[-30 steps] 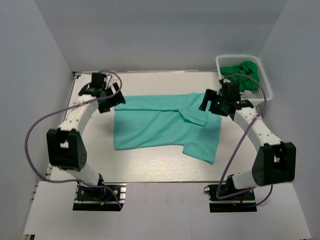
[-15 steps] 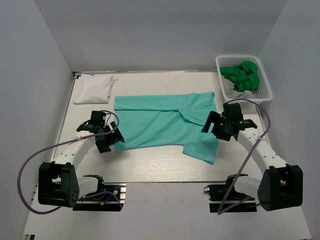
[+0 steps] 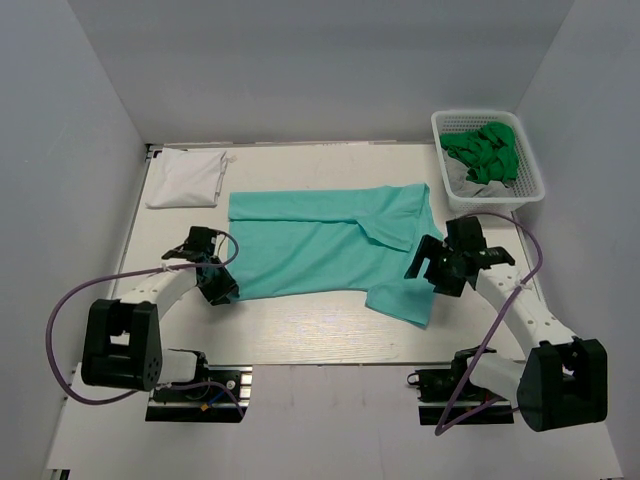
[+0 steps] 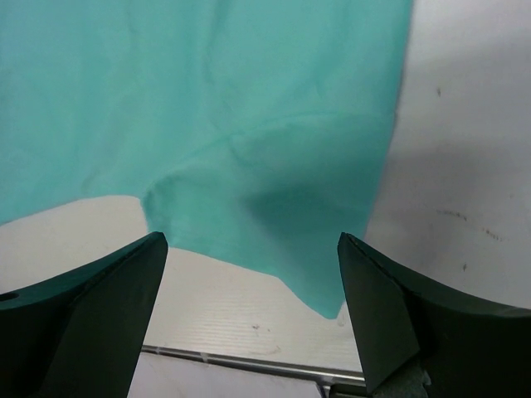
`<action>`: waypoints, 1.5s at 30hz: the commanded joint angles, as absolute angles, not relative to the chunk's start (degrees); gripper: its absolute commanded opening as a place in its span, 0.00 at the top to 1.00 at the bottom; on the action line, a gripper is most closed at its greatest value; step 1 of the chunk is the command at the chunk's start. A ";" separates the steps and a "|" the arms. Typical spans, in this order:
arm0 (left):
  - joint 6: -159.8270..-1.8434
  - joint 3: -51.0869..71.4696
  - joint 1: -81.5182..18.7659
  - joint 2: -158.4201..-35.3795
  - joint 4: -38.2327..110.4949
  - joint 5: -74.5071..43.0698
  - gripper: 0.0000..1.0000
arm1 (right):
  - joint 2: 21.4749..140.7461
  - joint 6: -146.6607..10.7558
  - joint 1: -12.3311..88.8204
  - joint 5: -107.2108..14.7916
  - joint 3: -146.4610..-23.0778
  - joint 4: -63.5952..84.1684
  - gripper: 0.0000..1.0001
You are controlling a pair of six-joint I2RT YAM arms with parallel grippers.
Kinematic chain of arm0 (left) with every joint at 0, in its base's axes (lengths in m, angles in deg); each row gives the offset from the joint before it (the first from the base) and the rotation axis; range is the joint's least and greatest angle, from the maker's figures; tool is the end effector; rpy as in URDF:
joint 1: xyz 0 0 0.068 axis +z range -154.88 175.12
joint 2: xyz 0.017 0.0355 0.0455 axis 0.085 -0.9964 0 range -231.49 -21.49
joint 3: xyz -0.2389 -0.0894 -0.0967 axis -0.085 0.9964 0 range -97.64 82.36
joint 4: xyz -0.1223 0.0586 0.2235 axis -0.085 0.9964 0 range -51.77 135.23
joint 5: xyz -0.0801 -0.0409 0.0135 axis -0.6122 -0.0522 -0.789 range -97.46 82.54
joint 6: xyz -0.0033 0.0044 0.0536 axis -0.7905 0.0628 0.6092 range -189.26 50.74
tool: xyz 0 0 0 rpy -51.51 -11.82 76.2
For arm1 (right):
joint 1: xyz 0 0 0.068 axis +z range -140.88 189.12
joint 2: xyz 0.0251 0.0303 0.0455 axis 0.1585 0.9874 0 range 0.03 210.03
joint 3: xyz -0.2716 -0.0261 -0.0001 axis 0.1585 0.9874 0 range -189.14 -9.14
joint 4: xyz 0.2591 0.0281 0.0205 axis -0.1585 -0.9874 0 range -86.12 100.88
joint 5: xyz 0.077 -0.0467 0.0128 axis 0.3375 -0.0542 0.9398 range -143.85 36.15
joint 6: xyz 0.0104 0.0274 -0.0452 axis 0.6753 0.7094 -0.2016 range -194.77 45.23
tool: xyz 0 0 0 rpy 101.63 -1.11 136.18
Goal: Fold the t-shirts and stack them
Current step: Grap the side of the flattened tshirt closest away from the robot with both arms, then fold the other side of the tshirt into a rectangle
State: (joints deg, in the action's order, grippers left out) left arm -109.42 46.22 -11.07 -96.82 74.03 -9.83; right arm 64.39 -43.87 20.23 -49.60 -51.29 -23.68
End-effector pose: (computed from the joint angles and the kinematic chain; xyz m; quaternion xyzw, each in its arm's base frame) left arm 0.2079 -0.0240 0.1548 -0.2870 0.9488 -0.0703 0.1120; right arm 0.2108 0.0440 0.2230 0.1541 0.9452 0.1356 0.2541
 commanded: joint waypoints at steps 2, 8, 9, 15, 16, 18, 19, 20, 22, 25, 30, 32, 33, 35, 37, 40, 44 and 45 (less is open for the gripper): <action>-110.48 45.18 -11.29 -99.09 71.55 -7.28 0.62 | 61.91 -41.90 20.11 -49.80 -47.64 -29.80 0.11; -110.48 44.05 -11.29 -102.00 71.02 -8.41 0.79 | 61.72 -41.45 20.63 -47.18 -43.77 -31.04 0.17; -110.48 44.04 -11.29 -102.70 70.41 -8.95 0.87 | 62.25 -41.54 20.37 -46.39 -43.24 -31.04 0.20; -110.48 42.99 -11.29 -104.02 71.71 -9.57 1.00 | 65.77 -41.63 20.81 -43.13 -40.69 -28.06 0.26; -110.48 42.99 -11.29 -104.02 71.72 -9.57 1.00 | 66.12 -41.72 20.98 -42.87 -40.51 -27.53 0.30; -110.48 42.46 -11.29 -103.50 72.24 -10.09 1.00 | 67.52 -41.89 20.98 -42.52 -40.51 -27.09 0.35; -110.48 42.46 -11.29 -102.97 72.25 -10.09 1.00 | 67.79 -41.72 21.16 -41.73 -40.43 -27.09 0.40; -110.48 42.46 -11.29 -102.97 72.77 -10.09 1.00 | 68.49 -41.81 21.25 -41.55 -40.08 -26.91 0.45; -111.18 41.76 -11.29 -102.35 73.30 -10.96 1.00 | 69.02 -41.89 21.25 -41.72 -39.29 -25.77 0.67; -112.59 40.53 -11.29 -101.83 74.61 -12.02 1.00 | 69.64 -41.81 21.25 -41.11 -40.42 -26.03 1.00; -114.07 36.58 -10.07 -101.30 78.31 -12.56 1.00 | 69.37 -40.93 20.81 -41.46 -47.35 -28.22 1.00; -114.69 33.25 -10.06 -101.30 80.49 -12.56 1.00 | 70.77 -40.75 20.63 -39.97 -49.99 -28.93 1.00; -114.69 32.10 -10.06 -102.08 81.29 -12.56 1.00 | 71.56 -40.67 20.54 -39.62 -52.88 -29.72 1.00; -114.69 28.77 -10.06 -103.48 83.13 -12.56 1.00 | 74.90 -40.84 20.02 -38.65 -54.74 -31.56 1.00; -114.69 26.65 -10.06 -104.81 84.02 -10.98 1.00 | 77.27 -41.45 19.31 -37.15 -58.08 -31.83 1.00; -114.69 21.99 -10.06 -108.41 86.22 -9.84 1.00 | 79.38 -41.90 18.00 -35.49 -63.26 -32.01 1.00; -114.69 15.84 -9.54 -112.45 86.93 -9.83 1.00 | 85.00 -43.04 15.89 -34.60 -72.65 -33.94 1.00; -114.69 14.87 -9.53 -113.24 86.93 -9.83 1.00 | 86.67 -43.21 15.71 -34.34 -73.99 -34.99 1.00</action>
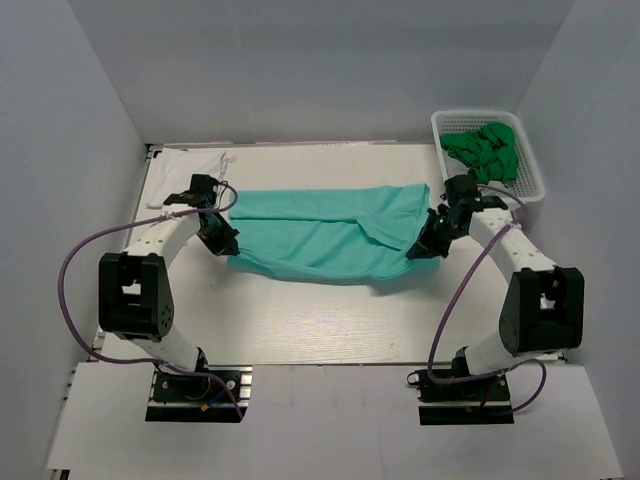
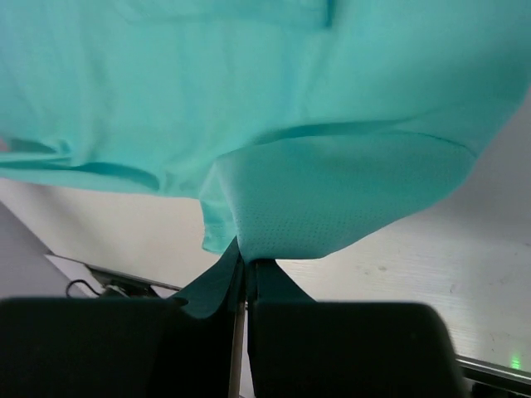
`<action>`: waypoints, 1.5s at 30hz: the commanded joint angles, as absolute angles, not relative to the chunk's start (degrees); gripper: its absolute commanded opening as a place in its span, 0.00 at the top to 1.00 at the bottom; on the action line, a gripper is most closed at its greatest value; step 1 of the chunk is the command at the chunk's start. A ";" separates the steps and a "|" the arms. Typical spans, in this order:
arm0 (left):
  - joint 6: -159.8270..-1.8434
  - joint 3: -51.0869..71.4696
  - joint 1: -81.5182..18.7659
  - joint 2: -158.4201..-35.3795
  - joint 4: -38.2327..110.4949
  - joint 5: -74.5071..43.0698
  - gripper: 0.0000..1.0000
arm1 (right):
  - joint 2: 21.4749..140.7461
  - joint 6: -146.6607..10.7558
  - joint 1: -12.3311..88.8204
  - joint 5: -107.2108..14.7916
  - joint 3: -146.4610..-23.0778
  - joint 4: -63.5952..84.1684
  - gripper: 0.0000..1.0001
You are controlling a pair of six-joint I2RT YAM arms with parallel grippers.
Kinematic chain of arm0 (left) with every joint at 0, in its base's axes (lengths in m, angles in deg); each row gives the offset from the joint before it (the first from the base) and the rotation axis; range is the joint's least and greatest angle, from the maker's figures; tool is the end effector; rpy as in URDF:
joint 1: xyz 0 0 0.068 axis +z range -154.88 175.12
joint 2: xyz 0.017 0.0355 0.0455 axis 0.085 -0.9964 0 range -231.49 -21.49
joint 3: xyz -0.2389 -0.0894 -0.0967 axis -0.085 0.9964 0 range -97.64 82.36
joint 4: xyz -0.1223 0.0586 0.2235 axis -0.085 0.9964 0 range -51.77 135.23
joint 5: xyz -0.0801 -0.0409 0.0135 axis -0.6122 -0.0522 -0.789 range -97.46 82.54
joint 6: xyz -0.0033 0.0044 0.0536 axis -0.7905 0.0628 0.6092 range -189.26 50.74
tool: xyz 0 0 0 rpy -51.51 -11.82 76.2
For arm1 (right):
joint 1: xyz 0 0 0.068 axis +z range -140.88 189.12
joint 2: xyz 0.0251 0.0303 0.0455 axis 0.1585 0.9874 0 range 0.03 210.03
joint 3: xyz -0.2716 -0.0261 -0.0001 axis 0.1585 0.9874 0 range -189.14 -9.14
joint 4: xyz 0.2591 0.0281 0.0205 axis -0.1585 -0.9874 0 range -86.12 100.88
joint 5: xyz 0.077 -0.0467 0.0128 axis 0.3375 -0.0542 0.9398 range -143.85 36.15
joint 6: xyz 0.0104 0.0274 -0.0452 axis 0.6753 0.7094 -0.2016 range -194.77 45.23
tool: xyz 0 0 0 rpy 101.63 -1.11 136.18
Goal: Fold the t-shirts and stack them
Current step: Fold the other side of the tshirt into a rectangle
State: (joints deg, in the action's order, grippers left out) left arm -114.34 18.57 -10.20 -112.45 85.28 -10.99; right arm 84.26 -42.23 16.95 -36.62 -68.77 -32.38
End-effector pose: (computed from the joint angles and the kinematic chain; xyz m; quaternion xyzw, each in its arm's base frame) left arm 0.2980 -0.0299 0.2136 -0.3327 0.9325 -0.0861 0.1112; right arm 0.2779 0.0488 0.2288 0.1795 0.9540 0.2035 0.1275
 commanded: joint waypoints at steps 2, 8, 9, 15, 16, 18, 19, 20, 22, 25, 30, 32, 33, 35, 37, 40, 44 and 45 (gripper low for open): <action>-114.09 12.14 -9.01 -115.61 87.45 -9.83 1.00 | 89.83 -43.74 14.57 -34.08 -78.65 -35.78 1.00; -113.03 4.76 -8.49 -121.24 87.45 -11.67 1.00 | 94.42 -44.71 13.25 -31.88 -85.85 -35.27 1.00; -113.03 3.71 -8.48 -122.03 87.45 -11.68 1.00 | 95.03 -44.97 13.25 -32.23 -86.39 -35.09 1.00; -111.89 -3.59 -7.95 -128.18 88.60 -11.15 1.00 | 99.16 -46.02 13.25 -33.19 -93.57 -34.64 1.00; -111.88 -5.34 -7.95 -128.98 89.12 -11.15 1.00 | 101.00 -46.20 13.16 -33.20 -94.47 -34.73 1.00; -111.88 -7.28 -7.43 -131.00 89.12 -11.15 1.00 | 102.85 -46.20 13.33 -34.25 -97.71 -35.61 1.00; -111.88 -7.90 -7.43 -131.61 89.12 -11.15 1.00 | 103.91 -46.12 13.25 -34.51 -98.34 -35.44 1.00; -111.88 -8.43 -7.43 -132.14 89.12 -11.15 1.00 | 104.35 -46.20 13.16 -35.30 -99.65 -35.09 1.00; -111.88 -10.27 -7.43 -133.99 89.12 -10.62 1.00 | 106.37 -46.20 13.25 -36.01 -102.20 -35.08 1.00; -111.10 -13.52 -6.90 -137.32 88.51 -10.09 1.00 | 111.45 -46.38 13.25 -36.01 -106.23 -35.61 1.00; -109.95 -19.84 -6.90 -143.13 88.51 -10.89 0.91 | 119.55 -44.97 13.25 -35.40 -114.23 -36.49 0.77; -109.95 -22.91 -6.90 -144.45 89.91 -10.89 0.68 | 122.97 -45.15 13.16 -34.87 -119.24 -36.41 0.61; -109.95 -23.63 -6.90 -144.45 89.91 -10.89 0.52 | 123.42 -45.15 13.33 -34.78 -120.31 -36.66 0.52; -109.95 -23.64 -6.90 -143.93 89.39 -10.89 0.02 | 123.70 -45.50 13.69 -33.82 -123.30 -36.67 0.33; -109.95 -22.84 -6.90 -141.83 88.07 -10.89 0.00 | 121.85 -46.89 14.04 -33.99 -121.13 -35.88 0.22; -108.73 -22.05 -6.90 -139.63 87.28 -10.89 0.00 | 115.81 -48.22 14.83 -33.29 -114.73 -33.34 0.11; -106.97 -21.53 -8.21 -138.39 85.87 -12.20 0.00 | 112.45 -48.66 15.97 -32.67 -105.75 -30.53 0.10; -106.09 -21.53 -8.22 -138.39 85.09 -14.03 0.00 | 111.83 -48.75 16.93 -32.49 -103.99 -29.56 0.10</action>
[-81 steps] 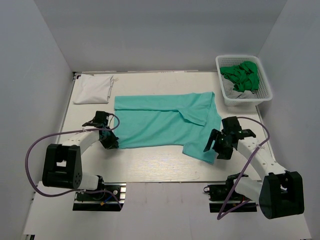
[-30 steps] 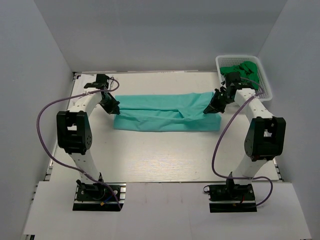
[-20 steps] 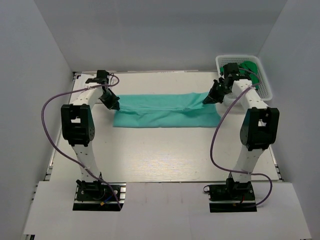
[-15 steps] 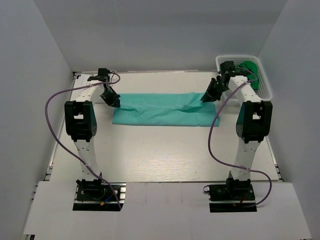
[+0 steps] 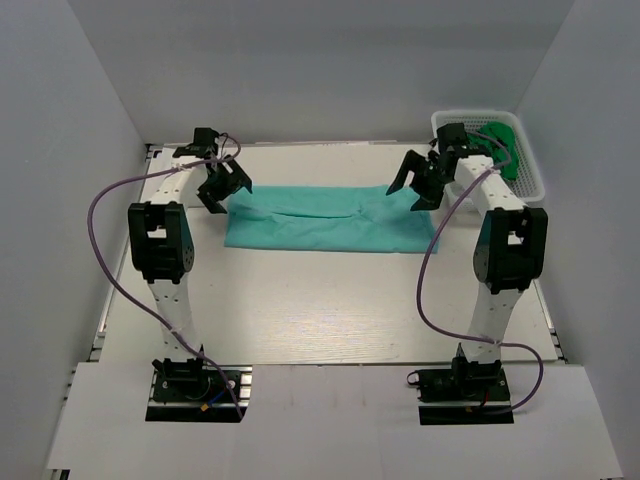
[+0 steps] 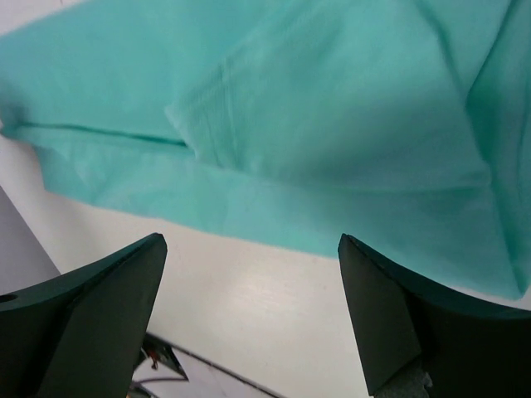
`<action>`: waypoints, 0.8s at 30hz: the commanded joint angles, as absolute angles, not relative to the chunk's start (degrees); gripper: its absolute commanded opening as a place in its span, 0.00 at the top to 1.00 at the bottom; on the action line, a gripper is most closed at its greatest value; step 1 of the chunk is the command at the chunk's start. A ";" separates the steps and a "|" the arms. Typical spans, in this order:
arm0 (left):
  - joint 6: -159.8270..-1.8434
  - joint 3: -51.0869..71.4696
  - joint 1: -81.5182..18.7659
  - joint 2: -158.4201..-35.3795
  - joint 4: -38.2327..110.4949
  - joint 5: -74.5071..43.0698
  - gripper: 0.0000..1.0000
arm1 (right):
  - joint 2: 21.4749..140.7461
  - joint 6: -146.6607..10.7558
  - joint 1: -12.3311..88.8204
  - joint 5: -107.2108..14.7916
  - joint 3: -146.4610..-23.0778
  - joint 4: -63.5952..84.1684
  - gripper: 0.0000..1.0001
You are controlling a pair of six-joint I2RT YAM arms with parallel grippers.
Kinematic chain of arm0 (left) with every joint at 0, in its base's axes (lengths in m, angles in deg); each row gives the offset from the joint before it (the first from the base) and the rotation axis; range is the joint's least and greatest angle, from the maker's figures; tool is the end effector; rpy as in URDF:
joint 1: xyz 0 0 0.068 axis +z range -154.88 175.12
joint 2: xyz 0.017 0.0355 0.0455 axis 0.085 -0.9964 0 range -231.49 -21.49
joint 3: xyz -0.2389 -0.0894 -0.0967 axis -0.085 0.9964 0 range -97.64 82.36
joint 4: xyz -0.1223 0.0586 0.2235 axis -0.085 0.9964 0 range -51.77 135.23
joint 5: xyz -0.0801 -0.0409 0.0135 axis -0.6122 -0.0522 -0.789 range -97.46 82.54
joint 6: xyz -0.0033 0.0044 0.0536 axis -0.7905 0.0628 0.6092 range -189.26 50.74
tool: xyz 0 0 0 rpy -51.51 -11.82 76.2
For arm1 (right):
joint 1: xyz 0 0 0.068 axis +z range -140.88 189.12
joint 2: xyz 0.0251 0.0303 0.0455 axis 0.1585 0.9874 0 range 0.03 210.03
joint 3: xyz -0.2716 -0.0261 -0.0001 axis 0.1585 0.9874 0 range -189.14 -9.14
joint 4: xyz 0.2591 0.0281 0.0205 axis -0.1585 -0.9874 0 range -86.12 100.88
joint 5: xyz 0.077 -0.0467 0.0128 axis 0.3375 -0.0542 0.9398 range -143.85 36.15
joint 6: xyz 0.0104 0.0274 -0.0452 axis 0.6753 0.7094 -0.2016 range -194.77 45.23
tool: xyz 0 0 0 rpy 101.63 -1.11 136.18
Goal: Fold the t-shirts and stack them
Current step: Fold the other side of the tshirt into a rectangle, then rotate the tshirt 85 degrees
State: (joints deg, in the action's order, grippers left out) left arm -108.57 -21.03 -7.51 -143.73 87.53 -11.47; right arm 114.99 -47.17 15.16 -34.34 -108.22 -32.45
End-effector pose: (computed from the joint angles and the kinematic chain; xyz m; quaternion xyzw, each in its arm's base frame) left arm 0.4522 -0.0232 0.2128 -0.3025 0.9335 -0.0999 0.1646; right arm 0.4349 0.0579 0.2512 0.1335 0.9418 0.2321 0.2032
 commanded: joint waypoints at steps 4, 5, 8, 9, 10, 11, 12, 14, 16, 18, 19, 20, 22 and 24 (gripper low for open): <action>-104.94 -23.54 -8.74 -141.37 80.25 -23.00 0.00 | 113.14 -49.10 18.78 -32.40 -102.83 -30.24 0.10; -104.94 -24.16 -8.74 -142.33 80.25 -24.41 0.00 | 113.23 -48.49 18.96 -33.80 -101.70 -30.16 0.10; -104.24 -27.05 -10.06 -147.60 79.54 -26.35 0.00 | 113.67 -47.44 20.10 -36.09 -99.32 -29.20 0.10; -102.84 -28.54 -10.58 -149.10 80.59 -26.35 0.00 | 114.72 -47.35 20.10 -36.27 -99.14 -29.20 0.10; -102.83 -29.08 -10.59 -150.50 81.38 -26.35 0.00 | 114.99 -47.08 20.28 -36.45 -99.14 -29.11 0.10; -102.83 -29.08 -11.11 -152.52 83.04 -25.66 0.00 | 115.77 -46.65 20.11 -37.75 -99.22 -28.93 0.10; -102.13 -28.30 -11.12 -153.06 83.06 -25.65 0.00 | 116.04 -46.38 20.19 -38.03 -99.31 -28.93 0.10; -101.26 -26.37 -11.12 -153.07 83.76 -23.46 0.00 | 117.71 -46.20 20.46 -38.73 -99.84 -28.58 0.10; -98.54 -22.16 -11.12 -151.84 85.34 -22.14 0.00 | 120.24 -46.90 21.06 -40.05 -101.85 -28.58 0.10; -97.64 -15.51 -11.12 -150.35 90.25 -20.91 0.00 | 122.10 -49.35 21.60 -41.71 -106.48 -29.63 0.10; -97.12 -11.89 -11.12 -147.04 90.96 -21.60 0.00 | 123.24 -49.45 22.29 -42.07 -108.00 -30.42 0.10; -97.12 -3.85 -12.42 -144.83 90.97 -22.48 0.00 | 126.99 -49.72 22.39 -40.94 -109.67 -31.73 0.10; -97.12 4.36 -13.66 -136.60 90.01 -28.07 0.00 | 131.22 -50.59 22.56 -39.44 -114.84 -31.14 0.10; -96.59 14.48 -16.02 -131.29 89.39 -39.19 0.00 | 134.22 -51.47 23.00 -36.12 -118.19 -26.14 0.10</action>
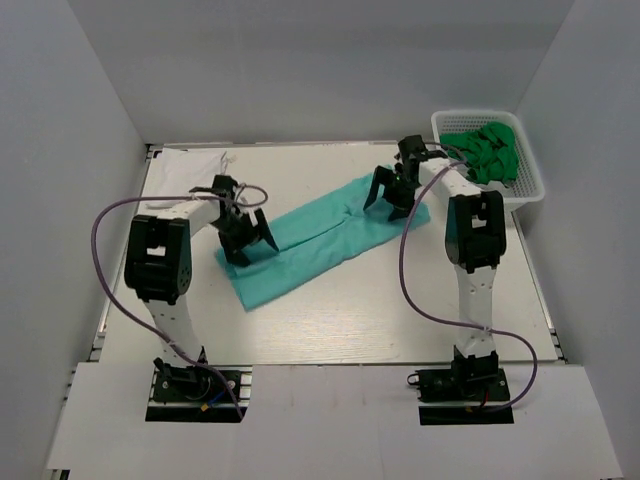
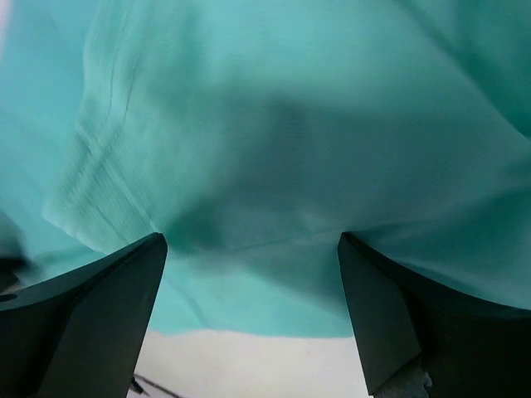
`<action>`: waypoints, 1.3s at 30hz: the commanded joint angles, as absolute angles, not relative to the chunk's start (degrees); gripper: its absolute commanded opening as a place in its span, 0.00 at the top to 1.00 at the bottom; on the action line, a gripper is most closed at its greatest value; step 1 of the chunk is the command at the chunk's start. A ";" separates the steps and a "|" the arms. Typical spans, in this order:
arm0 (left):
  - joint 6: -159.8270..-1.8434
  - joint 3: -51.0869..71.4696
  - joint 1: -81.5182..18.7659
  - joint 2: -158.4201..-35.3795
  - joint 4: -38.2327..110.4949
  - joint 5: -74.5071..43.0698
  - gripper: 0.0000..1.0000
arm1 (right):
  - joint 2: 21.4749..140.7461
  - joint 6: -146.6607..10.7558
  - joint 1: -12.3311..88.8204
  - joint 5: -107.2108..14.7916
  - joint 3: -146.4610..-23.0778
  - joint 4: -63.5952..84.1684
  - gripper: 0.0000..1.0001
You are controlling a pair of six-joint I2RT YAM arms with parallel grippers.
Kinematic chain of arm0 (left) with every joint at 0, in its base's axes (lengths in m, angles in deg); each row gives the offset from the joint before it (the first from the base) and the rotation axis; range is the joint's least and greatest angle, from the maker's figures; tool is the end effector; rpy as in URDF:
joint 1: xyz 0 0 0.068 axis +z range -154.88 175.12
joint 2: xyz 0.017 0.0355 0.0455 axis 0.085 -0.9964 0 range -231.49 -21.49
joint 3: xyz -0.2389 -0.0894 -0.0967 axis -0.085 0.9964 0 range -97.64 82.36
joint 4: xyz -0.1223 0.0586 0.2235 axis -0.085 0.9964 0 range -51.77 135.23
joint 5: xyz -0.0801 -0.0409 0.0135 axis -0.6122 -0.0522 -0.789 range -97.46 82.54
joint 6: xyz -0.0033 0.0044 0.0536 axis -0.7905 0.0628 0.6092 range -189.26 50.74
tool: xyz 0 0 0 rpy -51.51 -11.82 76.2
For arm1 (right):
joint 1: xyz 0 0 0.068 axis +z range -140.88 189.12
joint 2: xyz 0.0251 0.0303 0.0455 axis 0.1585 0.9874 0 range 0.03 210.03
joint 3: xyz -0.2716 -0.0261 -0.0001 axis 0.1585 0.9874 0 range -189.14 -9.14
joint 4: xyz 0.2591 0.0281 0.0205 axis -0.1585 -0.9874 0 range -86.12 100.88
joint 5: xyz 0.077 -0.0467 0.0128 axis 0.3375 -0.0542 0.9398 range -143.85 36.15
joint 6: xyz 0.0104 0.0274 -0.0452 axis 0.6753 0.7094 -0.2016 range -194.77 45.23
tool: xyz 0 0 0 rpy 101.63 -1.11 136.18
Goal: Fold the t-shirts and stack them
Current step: Rotate the tshirt 85 degrees
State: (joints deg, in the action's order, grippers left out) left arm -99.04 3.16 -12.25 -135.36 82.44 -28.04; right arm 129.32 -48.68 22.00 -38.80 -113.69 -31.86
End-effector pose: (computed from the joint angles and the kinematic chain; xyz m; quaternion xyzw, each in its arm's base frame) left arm 0.3784 -0.0615 0.1596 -0.1733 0.9640 -0.1989 0.0338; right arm 0.4624 0.1152 0.1697 0.0864 0.9688 0.1857 0.1397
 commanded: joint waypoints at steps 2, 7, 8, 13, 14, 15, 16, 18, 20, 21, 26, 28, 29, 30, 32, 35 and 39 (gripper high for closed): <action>-96.06 21.76 -17.96 -124.46 90.26 -45.22 0.00 | 137.99 -53.92 23.70 -33.74 -123.88 -23.32 0.10; -97.20 34.62 -26.13 -111.16 85.27 -67.98 0.00 | 146.28 -69.10 26.08 -20.56 -136.30 -21.90 0.10; -99.29 35.77 -26.93 -109.32 84.13 -70.10 0.00 | 146.28 -72.19 27.39 -22.02 -137.10 -22.25 0.10; -102.48 22.55 -30.54 -101.66 84.11 -65.82 0.00 | 138.75 -71.17 28.63 -32.21 -136.49 -18.74 0.10; -101.35 20.85 -30.54 -100.43 84.11 -62.42 0.00 | 137.50 -69.42 28.98 -33.01 -135.36 -18.04 0.10; -100.47 19.27 -30.54 -100.42 85.24 -59.61 0.00 | 134.10 -68.62 29.68 -35.80 -134.91 -18.03 0.10; -99.41 16.64 -30.54 -99.90 88.48 -56.10 0.00 | 133.02 -68.18 29.95 -36.79 -134.56 -18.38 0.10; -95.91 15.83 -30.54 -99.89 91.13 -45.15 0.00 | 129.87 -66.95 31.87 -40.57 -133.76 -22.31 0.10; -95.89 15.83 -29.05 -101.20 93.95 -35.55 0.00 | 128.53 -64.16 33.80 -45.29 -131.24 -28.19 0.10; -95.28 15.83 -29.05 -101.82 93.96 -32.62 0.00 | 126.61 -63.26 35.47 -46.89 -129.65 -28.93 0.10; -95.53 10.91 -29.05 -103.14 92.30 -23.22 0.00 | 116.59 -51.84 41.28 -59.46 -112.69 -31.73 0.10; -95.53 8.46 -28.52 -103.14 91.67 -19.09 0.00 | 114.56 -48.58 44.08 -59.04 -107.41 -32.53 0.10; -95.53 7.66 -28.52 -103.14 90.89 -18.28 0.00 | 114.46 -47.97 44.88 -58.95 -106.79 -32.88 0.10; -95.53 6.17 -28.52 -103.75 90.88 -17.40 0.00 | 114.55 -47.35 45.67 -59.04 -106.17 -33.32 0.10; -96.15 4.67 -27.47 -104.46 91.49 -14.15 0.00 | 115.78 -46.39 49.19 -59.65 -106.34 -35.17 0.10; -96.15 2.21 -26.85 -106.92 93.07 -8.70 0.00 | 117.71 -43.93 51.30 -60.97 -106.17 -36.84 0.10; -96.68 6.13 -24.40 -107.45 90.29 -11.13 0.00 | 121.40 -42.34 51.48 -61.14 -106.08 -37.89 0.10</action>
State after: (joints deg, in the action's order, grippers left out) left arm -96.50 3.95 -25.76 -106.94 91.42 -12.95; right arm 119.23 -45.64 52.23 -58.43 -106.02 -35.33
